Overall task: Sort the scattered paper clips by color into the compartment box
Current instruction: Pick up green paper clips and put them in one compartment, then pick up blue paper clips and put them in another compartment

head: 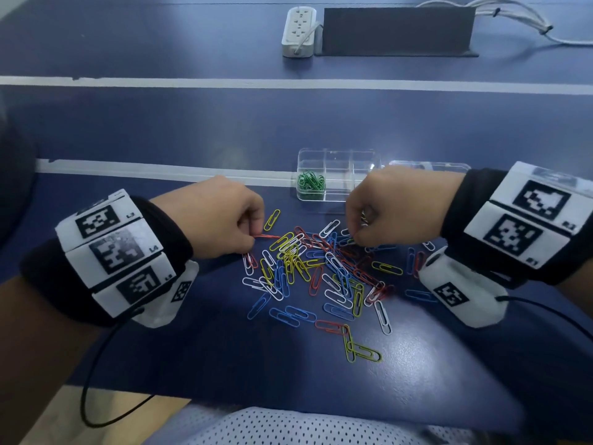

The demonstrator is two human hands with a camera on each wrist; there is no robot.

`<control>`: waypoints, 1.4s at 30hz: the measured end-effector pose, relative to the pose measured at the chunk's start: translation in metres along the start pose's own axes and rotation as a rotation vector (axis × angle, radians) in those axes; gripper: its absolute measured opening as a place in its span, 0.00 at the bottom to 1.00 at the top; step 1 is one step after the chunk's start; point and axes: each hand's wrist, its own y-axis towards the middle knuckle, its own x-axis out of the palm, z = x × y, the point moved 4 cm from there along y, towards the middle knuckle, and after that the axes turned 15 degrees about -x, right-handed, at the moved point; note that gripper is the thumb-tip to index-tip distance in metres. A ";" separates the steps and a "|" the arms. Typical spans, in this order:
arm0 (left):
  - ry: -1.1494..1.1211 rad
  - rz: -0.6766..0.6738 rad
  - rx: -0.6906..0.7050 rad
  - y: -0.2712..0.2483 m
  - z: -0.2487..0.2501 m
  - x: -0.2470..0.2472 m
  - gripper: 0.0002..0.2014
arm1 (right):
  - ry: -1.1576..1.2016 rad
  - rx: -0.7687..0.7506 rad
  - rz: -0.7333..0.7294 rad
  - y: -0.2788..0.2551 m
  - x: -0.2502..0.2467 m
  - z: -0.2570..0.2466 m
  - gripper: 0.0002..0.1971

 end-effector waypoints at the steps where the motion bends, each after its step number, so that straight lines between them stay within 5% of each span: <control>1: -0.014 0.001 0.009 0.000 -0.001 0.000 0.08 | 0.006 0.002 -0.008 -0.001 -0.001 0.000 0.04; 6: -0.114 0.057 0.046 -0.002 -0.003 -0.007 0.15 | -0.026 0.024 0.026 0.000 -0.004 0.002 0.10; 15: -0.108 0.039 0.193 0.000 0.043 -0.011 0.15 | -0.116 -0.061 -0.033 0.007 0.005 -0.006 0.07; 27: 0.108 0.024 0.326 0.015 0.086 0.003 0.14 | 0.397 0.090 0.073 -0.013 -0.007 0.022 0.06; 35: 0.143 0.003 0.310 0.020 0.083 0.005 0.03 | 0.063 0.068 0.078 -0.019 -0.006 0.013 0.10; 42: 0.090 -0.014 0.280 0.018 0.072 0.001 0.05 | -0.024 -0.008 0.067 -0.008 0.006 -0.005 0.07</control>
